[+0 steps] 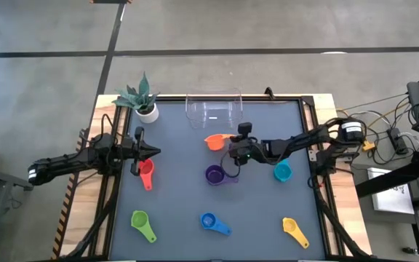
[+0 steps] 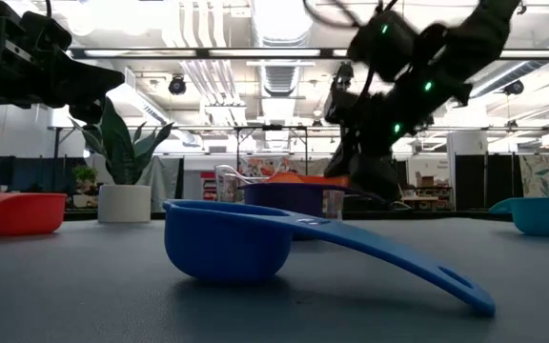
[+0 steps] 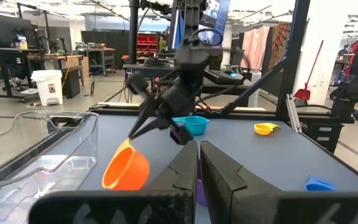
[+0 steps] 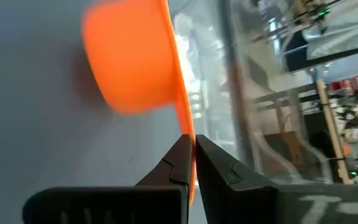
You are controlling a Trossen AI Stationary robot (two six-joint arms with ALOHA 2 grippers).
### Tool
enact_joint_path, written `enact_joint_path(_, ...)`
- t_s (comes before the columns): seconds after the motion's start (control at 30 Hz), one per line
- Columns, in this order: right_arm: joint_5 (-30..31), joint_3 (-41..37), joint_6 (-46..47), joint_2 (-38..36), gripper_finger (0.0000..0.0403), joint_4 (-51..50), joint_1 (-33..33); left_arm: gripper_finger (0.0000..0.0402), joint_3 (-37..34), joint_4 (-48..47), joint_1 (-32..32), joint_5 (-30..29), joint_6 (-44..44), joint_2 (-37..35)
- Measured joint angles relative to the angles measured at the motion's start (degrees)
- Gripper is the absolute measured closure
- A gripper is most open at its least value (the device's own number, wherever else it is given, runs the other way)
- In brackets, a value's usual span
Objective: Nest measuring cups in basket
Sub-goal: Stack the orange measuring cup on top of the purple measuring cup
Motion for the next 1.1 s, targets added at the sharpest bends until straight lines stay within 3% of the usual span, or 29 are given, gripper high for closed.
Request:
enact_joint_path(0.3,1.6,0.0,5.3,-8.7,0.0395,-5.5,4.8,0.04,0.0,0.0,0.0,0.0,0.0,0.0)
enact_joint_path(0.53,1.6,0.0,7.8,-10.9,0.0395,-9.0,7.0,0.04,0.0,0.0,0.0,0.0,0.0,0.0)
enact_joint_path(0.7,1.5,0.0,15.6,-11.0,0.039,-16.9,6.9,0.04,0.0,0.0,0.0,0.0,0.0,0.0)
enact_joint_path(0.87,1.1,0.0,23.6,-10.6,0.0357,-21.5,7.7,0.04,0.0,0.0,0.0,0.0,0.0,0.0)
enact_joint_path(1.1,1.1,-0.5,33.6,-11.2,0.0276,-24.1,8.2,0.04,0.0,0.0,0.0,0.0,0.0,0.0)
